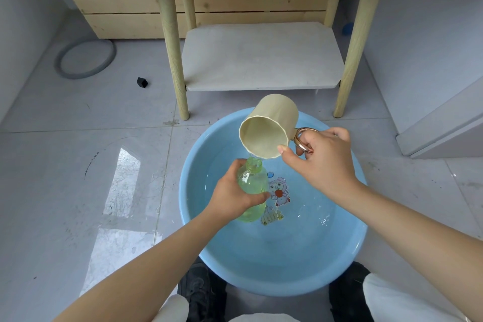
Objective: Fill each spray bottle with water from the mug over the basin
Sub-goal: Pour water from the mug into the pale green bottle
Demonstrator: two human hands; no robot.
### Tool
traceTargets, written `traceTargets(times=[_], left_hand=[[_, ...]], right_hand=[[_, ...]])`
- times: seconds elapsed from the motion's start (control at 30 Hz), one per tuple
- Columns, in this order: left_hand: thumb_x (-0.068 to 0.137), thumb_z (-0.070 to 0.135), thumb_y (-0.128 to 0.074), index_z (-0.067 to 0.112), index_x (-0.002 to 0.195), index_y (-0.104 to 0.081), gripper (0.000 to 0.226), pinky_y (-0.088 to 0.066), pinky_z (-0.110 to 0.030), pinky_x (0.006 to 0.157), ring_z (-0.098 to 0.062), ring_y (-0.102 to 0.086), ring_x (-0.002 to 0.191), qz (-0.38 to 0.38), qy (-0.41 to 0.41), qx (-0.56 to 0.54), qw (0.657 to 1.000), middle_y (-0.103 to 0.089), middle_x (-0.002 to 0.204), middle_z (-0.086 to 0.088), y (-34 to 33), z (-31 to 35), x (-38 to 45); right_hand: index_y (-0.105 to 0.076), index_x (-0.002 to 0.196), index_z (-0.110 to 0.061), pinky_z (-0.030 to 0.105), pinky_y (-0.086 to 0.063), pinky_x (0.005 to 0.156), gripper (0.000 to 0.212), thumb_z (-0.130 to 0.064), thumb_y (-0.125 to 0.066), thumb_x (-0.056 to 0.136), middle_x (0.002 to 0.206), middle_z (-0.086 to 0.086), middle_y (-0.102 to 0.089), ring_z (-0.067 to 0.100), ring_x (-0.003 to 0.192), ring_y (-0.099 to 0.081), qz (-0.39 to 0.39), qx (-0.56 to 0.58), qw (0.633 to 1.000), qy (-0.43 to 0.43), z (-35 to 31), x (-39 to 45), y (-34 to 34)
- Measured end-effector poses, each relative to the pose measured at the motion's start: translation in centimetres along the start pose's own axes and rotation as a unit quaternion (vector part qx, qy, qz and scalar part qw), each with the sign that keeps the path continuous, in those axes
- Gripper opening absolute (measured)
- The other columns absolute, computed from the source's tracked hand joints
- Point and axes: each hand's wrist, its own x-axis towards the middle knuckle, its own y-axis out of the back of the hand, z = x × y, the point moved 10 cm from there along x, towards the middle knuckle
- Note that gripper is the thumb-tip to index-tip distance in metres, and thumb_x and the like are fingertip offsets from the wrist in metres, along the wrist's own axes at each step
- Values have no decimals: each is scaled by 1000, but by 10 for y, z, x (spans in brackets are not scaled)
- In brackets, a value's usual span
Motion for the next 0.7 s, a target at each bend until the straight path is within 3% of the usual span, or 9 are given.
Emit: traceTargets(times=[0.13, 0.3, 0.6, 0.7], left_hand=[[67, 29, -84, 36, 117, -42, 66, -36, -3, 69, -5, -51, 103, 4, -3, 1, 1000, -55, 113, 18, 0, -2, 1], [67, 27, -84, 39, 112, -40, 64, -37, -2, 67, -3, -51, 100, 4, -2, -3, 1000, -52, 105, 24, 1, -1, 0], [68, 27, -84, 39, 110, -39, 63, -36, -3, 68, -5, -51, 100, 4, -3, 3, 1000, -53, 105, 23, 1, 0, 0], [68, 26, -84, 38, 110, -39, 63, -39, -11, 71, -5, -50, 99, 4, -6, 4, 1000, -51, 102, 26, 1, 1, 0]], right_hand=[[-46, 56, -11, 31, -27, 81, 52, -60, -49, 73, 43, -13, -28, 20, 50, -44, 9, -8, 1000, 10, -3, 0, 3], [-39, 56, -17, 30, -27, 80, 45, -56, -52, 74, 44, -16, -23, 16, 47, -36, 31, -24, 999, 35, -9, -1, 8], [-42, 56, -15, 26, -23, 80, 46, -55, -53, 76, 48, -17, -24, 16, 49, -38, 55, -50, 996, 58, -13, 0, 11], [-41, 56, -18, 27, -24, 82, 44, -55, -54, 76, 48, -16, -24, 15, 49, -39, 57, -51, 995, 64, -14, 0, 10]])
